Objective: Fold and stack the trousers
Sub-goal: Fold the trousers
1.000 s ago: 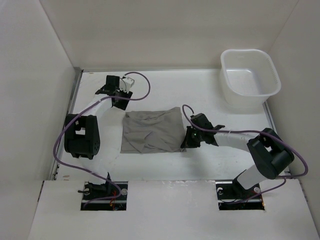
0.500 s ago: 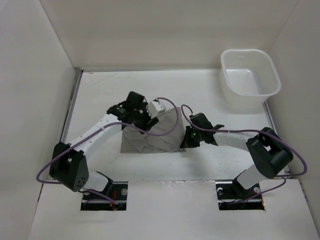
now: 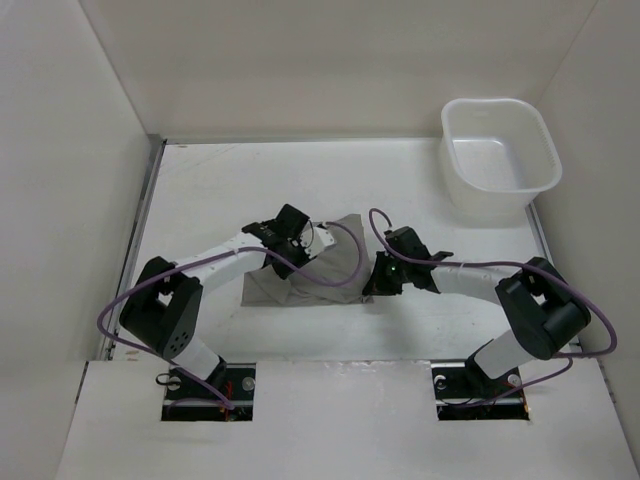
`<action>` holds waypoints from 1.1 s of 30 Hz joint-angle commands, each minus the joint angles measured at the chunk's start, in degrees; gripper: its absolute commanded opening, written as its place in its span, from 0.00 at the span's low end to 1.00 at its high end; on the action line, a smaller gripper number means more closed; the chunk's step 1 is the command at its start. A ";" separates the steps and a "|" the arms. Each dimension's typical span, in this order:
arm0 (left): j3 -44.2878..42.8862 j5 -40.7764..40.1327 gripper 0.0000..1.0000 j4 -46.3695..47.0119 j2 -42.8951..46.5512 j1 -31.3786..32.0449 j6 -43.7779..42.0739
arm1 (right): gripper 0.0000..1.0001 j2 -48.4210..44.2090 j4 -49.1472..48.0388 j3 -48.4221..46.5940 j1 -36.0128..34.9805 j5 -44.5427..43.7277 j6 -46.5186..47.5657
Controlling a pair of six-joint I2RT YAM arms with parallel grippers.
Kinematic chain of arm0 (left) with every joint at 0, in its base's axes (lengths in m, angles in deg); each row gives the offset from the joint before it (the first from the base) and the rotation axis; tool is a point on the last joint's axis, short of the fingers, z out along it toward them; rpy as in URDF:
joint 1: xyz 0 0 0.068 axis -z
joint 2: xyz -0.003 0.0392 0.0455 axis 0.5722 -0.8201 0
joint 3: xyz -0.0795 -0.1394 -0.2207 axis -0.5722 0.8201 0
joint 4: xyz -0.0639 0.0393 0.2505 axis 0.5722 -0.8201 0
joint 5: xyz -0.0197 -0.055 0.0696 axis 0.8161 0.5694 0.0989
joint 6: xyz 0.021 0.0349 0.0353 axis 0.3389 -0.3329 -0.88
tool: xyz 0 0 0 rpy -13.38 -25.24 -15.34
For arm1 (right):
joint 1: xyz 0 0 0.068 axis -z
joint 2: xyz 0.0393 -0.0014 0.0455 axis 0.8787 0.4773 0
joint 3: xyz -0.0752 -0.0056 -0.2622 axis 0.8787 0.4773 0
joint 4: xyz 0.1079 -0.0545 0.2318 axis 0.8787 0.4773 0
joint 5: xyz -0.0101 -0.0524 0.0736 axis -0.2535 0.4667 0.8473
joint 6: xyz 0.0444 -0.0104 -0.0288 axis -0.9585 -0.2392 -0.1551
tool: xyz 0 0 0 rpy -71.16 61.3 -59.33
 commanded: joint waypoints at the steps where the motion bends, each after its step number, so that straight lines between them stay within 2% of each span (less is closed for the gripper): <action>1: 2.52 -4.08 0.17 0.89 0.24 -0.35 -1.27 | 0.02 -1.33 -1.13 0.36 0.73 -1.30 -0.09; 4: 4.10 -4.09 0.06 -2.10 3.39 0.17 -3.28 | 0.00 -0.89 -0.77 0.36 0.91 -1.30 -0.09; 7: 4.99 -5.22 0.01 -5.35 8.84 -0.87 -6.88 | 0.00 -1.06 -0.68 0.97 1.08 -1.30 -0.09; 12: 6.56 -5.24 0.00 -13.78 15.97 -3.69 -13.04 | 0.00 -1.76 -0.60 2.29 1.44 -0.95 -0.09; 15: 9.20 -3.48 0.01 -18.88 17.90 -2.90 -14.80 | 0.00 -1.77 -0.51 2.73 1.17 -0.68 -0.09; 22: 14.12 -3.73 0.03 -22.31 18.00 0.17 -17.88 | 0.00 -1.33 0.02 1.85 1.17 0.55 -0.09; 24: 14.65 -3.13 0.07 -24.68 17.47 0.70 -18.93 | 0.00 -1.59 0.54 1.85 1.17 0.46 0.09; 27: 13.44 -1.89 0.21 -26.45 17.56 -0.35 -19.90 | 0.03 -1.85 0.63 2.29 1.17 0.55 0.26; 30: 7.30 1.70 0.38 -28.20 19.14 -5.08 -22.00 | 0.04 -2.21 0.46 2.55 1.17 0.55 0.17; 33: -1.49 10.03 0.48 -30.40 19.14 -12.28 -25.08 | 0.04 -1.51 0.63 2.12 1.17 0.55 0.52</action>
